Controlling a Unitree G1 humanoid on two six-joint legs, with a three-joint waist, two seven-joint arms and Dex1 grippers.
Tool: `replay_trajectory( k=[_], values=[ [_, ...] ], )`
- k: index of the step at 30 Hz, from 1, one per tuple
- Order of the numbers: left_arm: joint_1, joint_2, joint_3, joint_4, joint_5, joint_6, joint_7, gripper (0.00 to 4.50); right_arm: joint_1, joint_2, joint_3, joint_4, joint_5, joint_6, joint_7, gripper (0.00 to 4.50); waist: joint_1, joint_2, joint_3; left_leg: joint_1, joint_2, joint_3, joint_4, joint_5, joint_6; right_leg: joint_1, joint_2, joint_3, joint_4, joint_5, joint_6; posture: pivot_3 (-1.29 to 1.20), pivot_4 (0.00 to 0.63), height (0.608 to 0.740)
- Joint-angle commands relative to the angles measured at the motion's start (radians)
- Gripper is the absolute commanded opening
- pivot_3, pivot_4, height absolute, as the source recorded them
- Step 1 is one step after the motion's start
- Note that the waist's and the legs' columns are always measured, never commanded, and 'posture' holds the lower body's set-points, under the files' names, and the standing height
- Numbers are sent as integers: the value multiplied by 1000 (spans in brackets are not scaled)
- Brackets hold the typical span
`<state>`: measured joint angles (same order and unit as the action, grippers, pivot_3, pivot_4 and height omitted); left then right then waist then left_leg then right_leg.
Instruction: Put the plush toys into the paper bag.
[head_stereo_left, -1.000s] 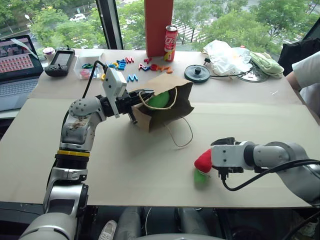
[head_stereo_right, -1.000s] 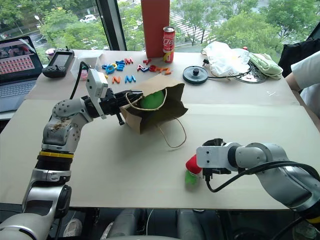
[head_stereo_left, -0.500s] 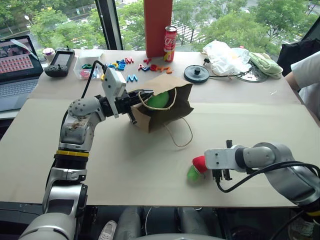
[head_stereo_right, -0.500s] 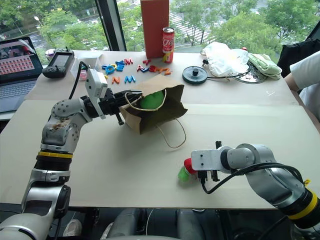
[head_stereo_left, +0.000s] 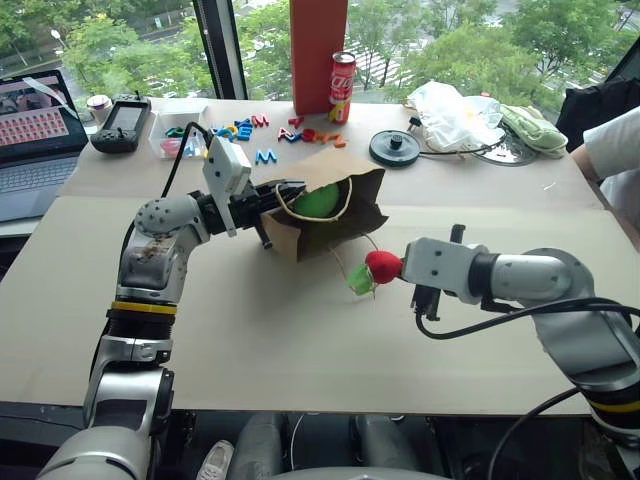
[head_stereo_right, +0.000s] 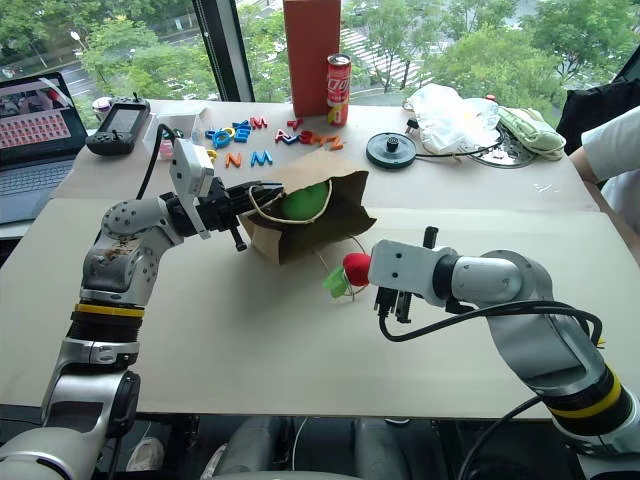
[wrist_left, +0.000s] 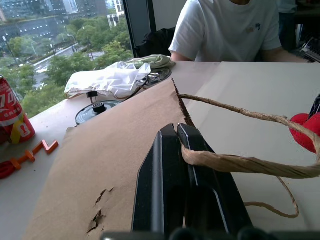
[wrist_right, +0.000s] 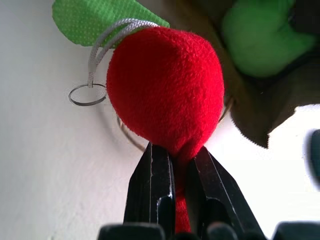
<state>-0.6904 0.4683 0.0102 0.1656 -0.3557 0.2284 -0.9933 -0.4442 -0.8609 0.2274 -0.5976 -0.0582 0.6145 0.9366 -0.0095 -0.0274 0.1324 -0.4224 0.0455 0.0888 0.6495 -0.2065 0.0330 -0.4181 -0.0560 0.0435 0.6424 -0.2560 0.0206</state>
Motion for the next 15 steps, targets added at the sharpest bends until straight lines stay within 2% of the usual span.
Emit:
replay_trajectory(
  k=[1, 7, 15],
  values=[
    [-19, 6, 7, -30, -11, 3, 0, 0, -109, 65, 62, 71, -99, -34, -91, 390, 0, 0, 0, 0, 0, 0, 0, 0, 0, 0, 0, 0, 0, 0, 0, 0, 150, 739],
    [-23, 4, 6, -28, -13, 2, -1, 0, -268, 210, 243, 294, -331, -139, -243, 390, -5, 0, 0, 0, 0, 2, 0, 0, 0, -2, 0, 1, 2, 0, 0, 0, 150, 739],
    [-23, 4, 5, -32, -15, 1, -1, 0, -375, 354, 306, 463, -461, -224, -329, 390, -3, 0, 0, -2, 0, 2, 0, 0, 0, -3, -1, 0, 4, 0, 0, 0, 150, 739]
  ],
)
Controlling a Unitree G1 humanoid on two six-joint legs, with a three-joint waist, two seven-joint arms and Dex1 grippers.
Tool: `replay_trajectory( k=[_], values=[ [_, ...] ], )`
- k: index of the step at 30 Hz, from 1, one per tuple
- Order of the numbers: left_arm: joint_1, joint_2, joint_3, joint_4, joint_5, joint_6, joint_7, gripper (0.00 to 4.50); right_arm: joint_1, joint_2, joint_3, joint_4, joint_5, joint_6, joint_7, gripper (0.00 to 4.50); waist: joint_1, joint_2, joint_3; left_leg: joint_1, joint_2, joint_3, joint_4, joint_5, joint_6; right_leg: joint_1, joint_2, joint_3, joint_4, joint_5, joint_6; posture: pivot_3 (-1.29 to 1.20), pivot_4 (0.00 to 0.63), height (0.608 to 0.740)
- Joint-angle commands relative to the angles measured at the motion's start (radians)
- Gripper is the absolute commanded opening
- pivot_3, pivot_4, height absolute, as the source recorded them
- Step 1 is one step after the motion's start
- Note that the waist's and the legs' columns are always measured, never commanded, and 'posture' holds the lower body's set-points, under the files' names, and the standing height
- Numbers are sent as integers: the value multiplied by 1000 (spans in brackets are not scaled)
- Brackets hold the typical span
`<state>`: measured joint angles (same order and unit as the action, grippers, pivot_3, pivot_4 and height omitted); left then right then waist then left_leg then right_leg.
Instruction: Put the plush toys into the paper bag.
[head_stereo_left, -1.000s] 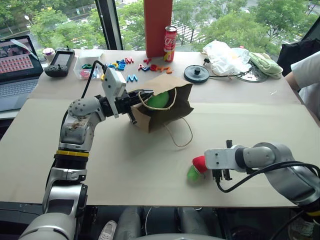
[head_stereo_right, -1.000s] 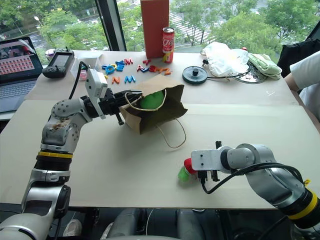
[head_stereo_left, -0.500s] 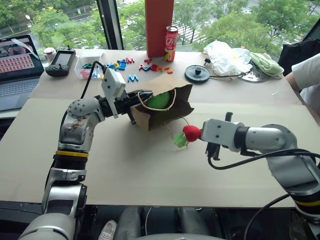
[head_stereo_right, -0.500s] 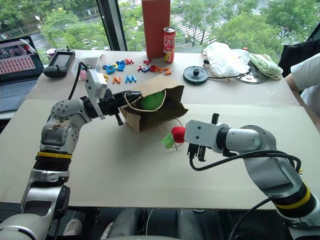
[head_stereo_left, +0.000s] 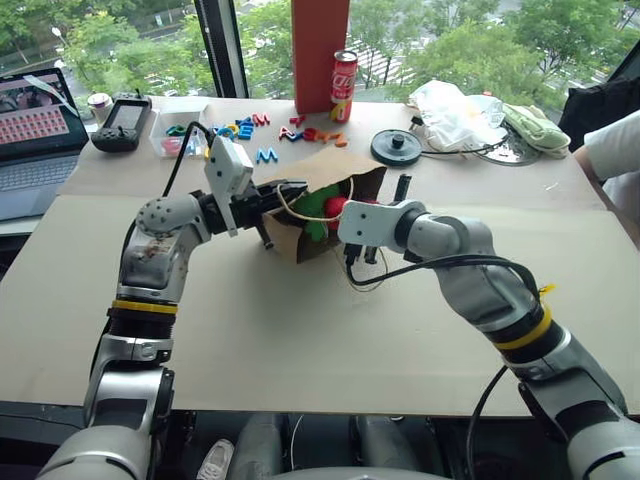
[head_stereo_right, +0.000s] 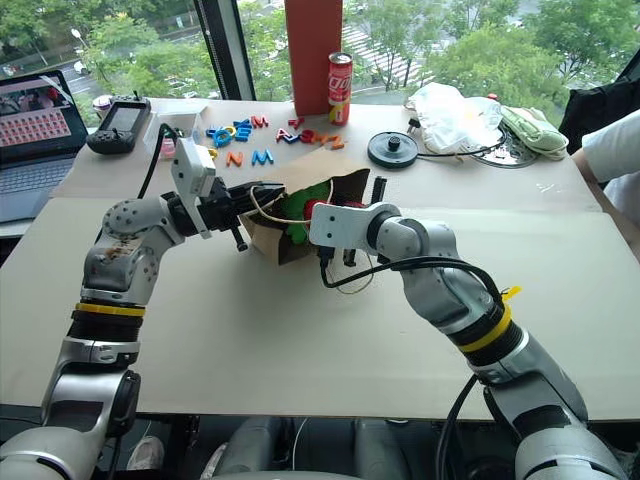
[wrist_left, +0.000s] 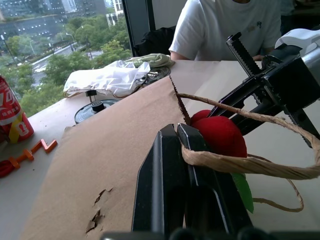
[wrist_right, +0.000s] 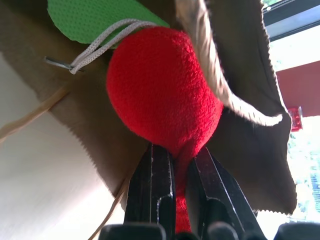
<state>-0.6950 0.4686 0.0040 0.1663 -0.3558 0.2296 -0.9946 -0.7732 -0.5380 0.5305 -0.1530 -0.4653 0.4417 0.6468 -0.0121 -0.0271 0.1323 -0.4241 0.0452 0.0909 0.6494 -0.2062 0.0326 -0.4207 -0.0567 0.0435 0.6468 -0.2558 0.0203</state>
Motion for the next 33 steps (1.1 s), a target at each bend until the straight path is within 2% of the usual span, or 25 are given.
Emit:
replay_trajectory(
  k=[1, 9, 18, 23, 27, 33],
  values=[
    [-19, 3, 11, -33, -15, 0, 0, 0, -55, 54, 11, 38, -64, -63, -50, 390, 0, 0, 0, 0, 0, 0, 0, 0, 0, 0, 0, 0, 0, 0, 0, 0, 150, 739],
    [-23, -1, 8, -32, -14, 1, 0, 0, -67, 152, 34, 150, -130, -150, -108, 390, -1, 0, 0, 0, 0, 0, 0, 0, 0, 0, 0, 0, 1, 0, 0, 0, 150, 739],
    [-27, 0, 9, -25, -13, -2, -2, 0, -49, 178, -14, 159, -126, -119, -100, 3340, -2, 0, 0, 0, 0, 0, 0, 0, 0, 0, 0, -1, 1, 0, 0, 0, 150, 739],
    [-30, -2, 8, -19, -11, -5, -1, 0, -24, 156, -44, 109, -117, -91, -55, 3340, -2, 0, 0, 0, 0, 0, -1, 0, 0, 0, 0, -1, 1, 0, 0, 0, 150, 739],
    [-32, -3, 7, -16, -10, -6, 0, 0, 43, 113, -112, -7, -69, -23, 27, 3340, 1, 0, 0, 0, 0, 0, -1, 0, 0, 0, 0, -1, 1, 0, 0, 0, 150, 739],
    [-28, -3, 10, -17, -9, -6, 5, 0, 225, 114, -284, -306, 139, 293, 208, 3340, 1, 0, 0, 0, 0, -1, -1, 0, 0, 1, 0, -1, 1, 0, 0, 0, 150, 739]
  ],
)
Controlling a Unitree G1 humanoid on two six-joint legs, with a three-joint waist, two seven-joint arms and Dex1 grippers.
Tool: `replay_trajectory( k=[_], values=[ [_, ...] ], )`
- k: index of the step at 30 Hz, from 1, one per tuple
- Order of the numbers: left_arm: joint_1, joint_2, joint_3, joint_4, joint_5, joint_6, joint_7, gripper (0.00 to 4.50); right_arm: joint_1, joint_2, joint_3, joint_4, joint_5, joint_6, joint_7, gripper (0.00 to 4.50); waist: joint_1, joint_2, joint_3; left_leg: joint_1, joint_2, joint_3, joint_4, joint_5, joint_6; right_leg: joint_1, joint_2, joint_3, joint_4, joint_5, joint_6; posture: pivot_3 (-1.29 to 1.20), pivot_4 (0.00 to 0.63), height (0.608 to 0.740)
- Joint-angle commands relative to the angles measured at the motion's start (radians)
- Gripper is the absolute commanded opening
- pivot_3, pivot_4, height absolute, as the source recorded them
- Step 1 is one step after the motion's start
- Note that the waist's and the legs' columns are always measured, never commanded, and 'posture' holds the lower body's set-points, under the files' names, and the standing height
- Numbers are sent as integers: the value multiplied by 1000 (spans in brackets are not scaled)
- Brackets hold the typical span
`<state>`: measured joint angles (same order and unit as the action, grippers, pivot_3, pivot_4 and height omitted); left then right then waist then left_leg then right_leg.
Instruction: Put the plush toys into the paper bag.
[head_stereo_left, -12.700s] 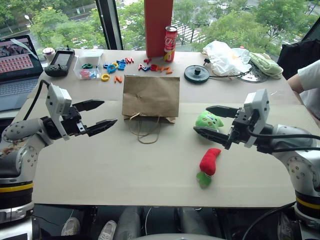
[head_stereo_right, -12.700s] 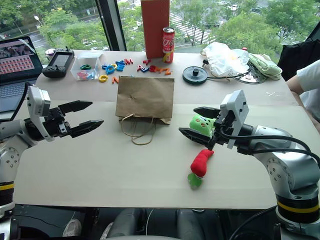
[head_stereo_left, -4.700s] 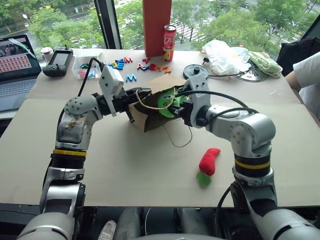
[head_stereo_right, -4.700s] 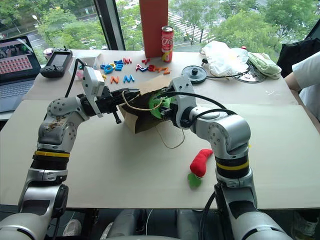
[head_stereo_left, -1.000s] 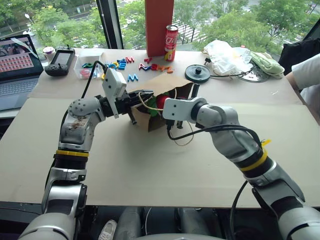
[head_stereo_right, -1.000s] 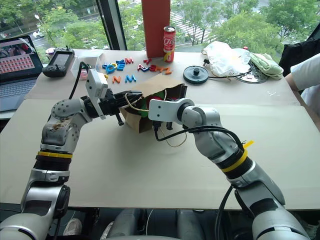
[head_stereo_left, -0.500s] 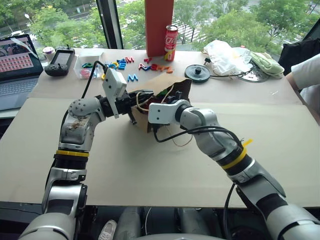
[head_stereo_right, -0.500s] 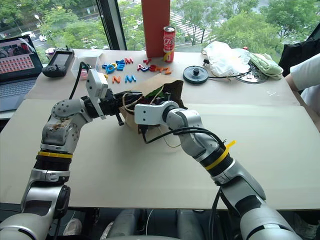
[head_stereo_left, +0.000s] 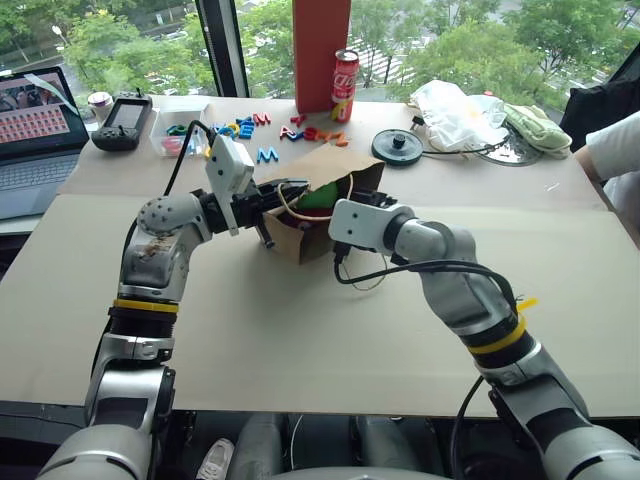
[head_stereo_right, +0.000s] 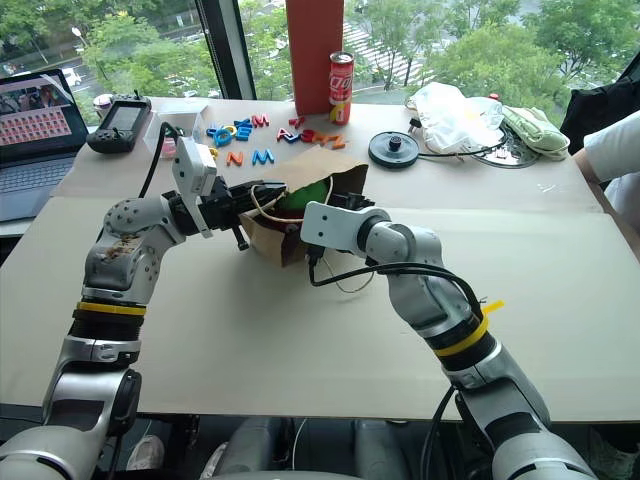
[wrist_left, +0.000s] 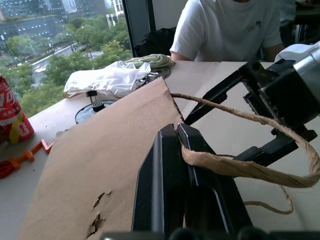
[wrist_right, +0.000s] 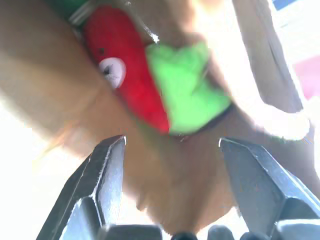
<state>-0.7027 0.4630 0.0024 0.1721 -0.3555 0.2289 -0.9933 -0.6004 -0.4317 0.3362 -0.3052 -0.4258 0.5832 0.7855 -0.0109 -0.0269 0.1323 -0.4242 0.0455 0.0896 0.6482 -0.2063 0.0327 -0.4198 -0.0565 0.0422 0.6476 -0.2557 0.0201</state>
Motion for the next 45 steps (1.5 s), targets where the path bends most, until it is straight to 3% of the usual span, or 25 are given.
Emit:
replay_trajectory(
  k=[1, 9, 19, 22, 26, 30, 39, 45],
  values=[
    [-18, 2, 12, -23, -9, -6, 4, 0, 82, 10, -106, -190, 126, 204, 83, 3340, -1, 0, 0, 0, 0, 0, 0, 0, 0, 0, 0, 0, 0, 0, 0, 0, 150, 739],
    [-23, 2, 11, -17, -8, -8, 2, 0, 136, 88, -114, -261, 251, 434, 26, 3340, -4, 0, 0, 2, 0, 0, 1, 0, -1, 0, 1, 1, -1, 0, 0, 0, 150, 739],
    [-21, 5, 12, -26, -10, -4, 0, 0, 141, 118, -30, -97, 252, 395, -148, 3340, -1, 0, 0, 1, -1, 0, 0, 1, -1, 0, 0, 0, -2, 0, 0, 0, 150, 739],
    [-21, 6, 14, -26, -11, -3, 2, 0, 144, 121, -36, -93, 275, 389, -166, 2687, -2, 0, 0, 1, -1, 0, 0, 1, -1, 0, 0, 0, -2, 0, 0, 0, 150, 739],
    [-20, 6, 14, -27, -11, -2, 3, 0, 146, 127, -34, -97, 303, 389, -177, 1175, -3, 0, 0, 1, 0, -1, 0, 1, -1, 0, 0, 0, -2, 0, 0, 0, 150, 739],
    [-22, 5, 14, -24, -10, -4, 4, 0, 145, 123, -20, -103, 321, 389, -182, 31, -3, 0, 0, 1, 0, -1, 0, 1, -1, 0, 0, 0, -2, 0, 0, 0, 150, 739],
    [-20, 2, 15, -28, -12, -3, 8, 0, 139, 133, -45, -128, 380, 379, -192, 31, -3, 0, 0, 1, 0, -1, 0, 1, -1, 0, 0, 0, -2, 0, 0, 0, 150, 739],
    [-36, -23, 49, -19, -59, 44, 38, 0, 91, 146, -255, -245, 541, 363, -154, 31, -2, 0, 0, 1, 0, -1, 0, 1, -1, 0, 0, 0, -2, 0, 0, 0, 150, 739]
  ],
)
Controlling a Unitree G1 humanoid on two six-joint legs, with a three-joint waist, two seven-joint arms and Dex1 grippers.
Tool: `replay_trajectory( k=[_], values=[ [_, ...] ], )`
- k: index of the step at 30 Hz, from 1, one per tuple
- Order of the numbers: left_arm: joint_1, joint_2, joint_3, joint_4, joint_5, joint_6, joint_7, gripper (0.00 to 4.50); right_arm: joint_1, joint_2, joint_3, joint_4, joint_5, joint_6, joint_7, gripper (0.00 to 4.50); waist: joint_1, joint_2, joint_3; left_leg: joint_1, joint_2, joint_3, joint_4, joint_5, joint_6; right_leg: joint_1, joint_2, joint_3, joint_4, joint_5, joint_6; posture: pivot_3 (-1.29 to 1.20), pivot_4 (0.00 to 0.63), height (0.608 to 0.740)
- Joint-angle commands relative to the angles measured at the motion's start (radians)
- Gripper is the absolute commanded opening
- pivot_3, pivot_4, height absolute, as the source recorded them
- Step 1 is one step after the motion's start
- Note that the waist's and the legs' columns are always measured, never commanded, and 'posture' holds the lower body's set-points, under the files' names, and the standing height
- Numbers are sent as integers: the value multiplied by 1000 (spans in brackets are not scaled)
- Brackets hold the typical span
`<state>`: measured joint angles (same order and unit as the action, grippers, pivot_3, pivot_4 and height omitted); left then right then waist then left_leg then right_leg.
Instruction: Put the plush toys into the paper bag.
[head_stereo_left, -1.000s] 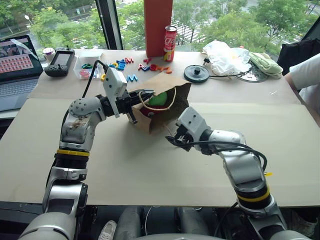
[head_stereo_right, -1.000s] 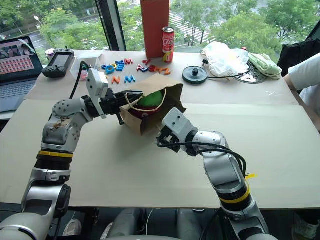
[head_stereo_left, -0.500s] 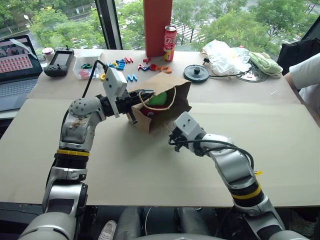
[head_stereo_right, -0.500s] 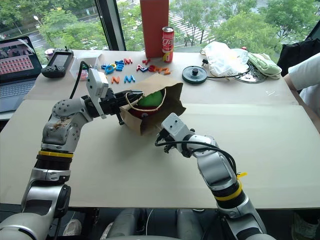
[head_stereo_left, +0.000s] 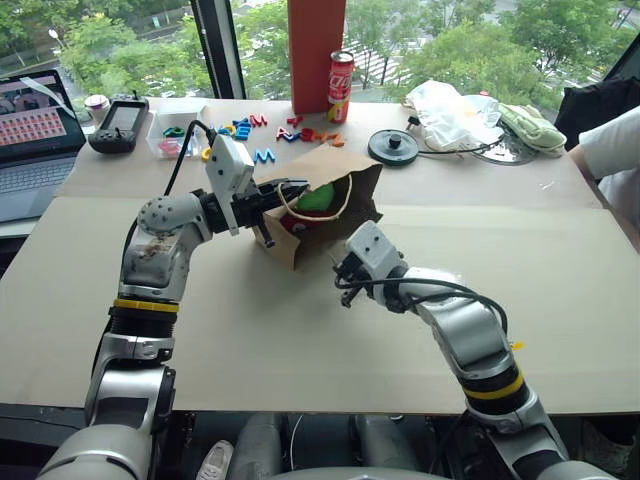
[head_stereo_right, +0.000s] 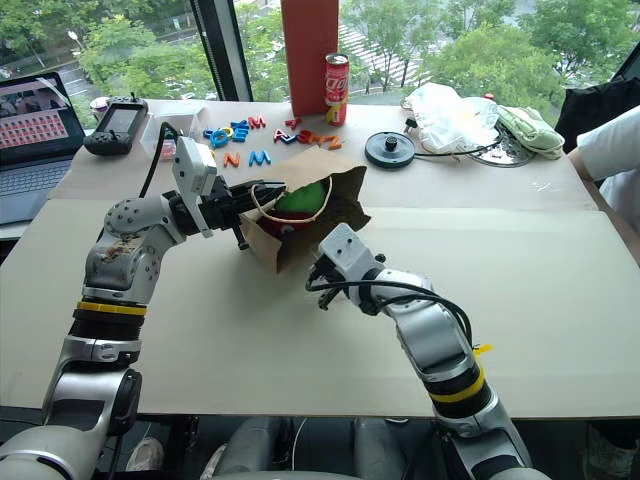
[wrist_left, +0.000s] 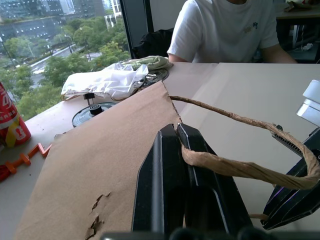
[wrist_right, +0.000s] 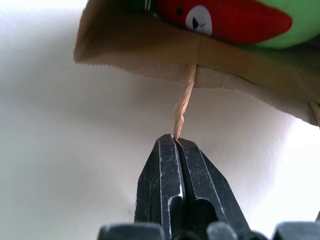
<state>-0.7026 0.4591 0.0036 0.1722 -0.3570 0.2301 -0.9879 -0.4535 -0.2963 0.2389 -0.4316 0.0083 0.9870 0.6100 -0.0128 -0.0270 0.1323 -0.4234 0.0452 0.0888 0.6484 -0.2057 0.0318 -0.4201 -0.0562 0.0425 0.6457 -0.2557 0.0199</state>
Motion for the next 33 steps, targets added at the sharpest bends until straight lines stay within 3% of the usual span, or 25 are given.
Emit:
replay_trajectory(
  k=[1, 7, 10, 16, 21, 33],
  values=[
    [-42, -29, 62, -20, -78, 68, 48, 0, -71, 9, -191, -132, 131, -35, 22, 31, 1, 0, 0, 0, 0, 0, 0, 0, 0, 0, 0, 0, 0, 0, 0, 0, 150, 739],
    [-50, -106, 169, -78, -244, 273, 194, 0, -170, 15, -309, -201, 250, -4, -4, 31, 0, 0, 0, 0, 0, -2, 0, 0, 0, 0, 0, -1, 0, 0, 0, 0, 150, 739],
    [-12, -126, 181, -116, -268, 319, 241, 0, -189, 12, -300, -218, 277, 10, -29, 31, -4, 0, 0, 0, 0, -2, -1, 0, 0, 0, 0, 0, 2, 0, 0, 0, 150, 739],
    [83, -121, 119, -173, -213, 285, 230, 0, -162, -36, -224, -218, 269, -1, -54, 31, -2, 0, 0, 0, 0, -2, -3, 0, 0, 0, 0, 0, 1, 0, 0, 0, 150, 739],
    [85, -146, 84, -99, -147, 200, 239, 0, -125, -105, -118, -161, 216, -6, -78, 31, 3, 0, 0, 1, -1, -1, -2, 0, 0, 1, -2, 0, -1, 0, 0, 0, 150, 739],
    [43, -166, 94, -93, -199, 231, 217, 0, -137, -115, -157, -88, 207, -12, -168, 31, 0, 0, 0, 0, -1, -1, -2, 0, 0, 0, -1, 0, -2, 0, 0, 0, 150, 739]
  ],
)
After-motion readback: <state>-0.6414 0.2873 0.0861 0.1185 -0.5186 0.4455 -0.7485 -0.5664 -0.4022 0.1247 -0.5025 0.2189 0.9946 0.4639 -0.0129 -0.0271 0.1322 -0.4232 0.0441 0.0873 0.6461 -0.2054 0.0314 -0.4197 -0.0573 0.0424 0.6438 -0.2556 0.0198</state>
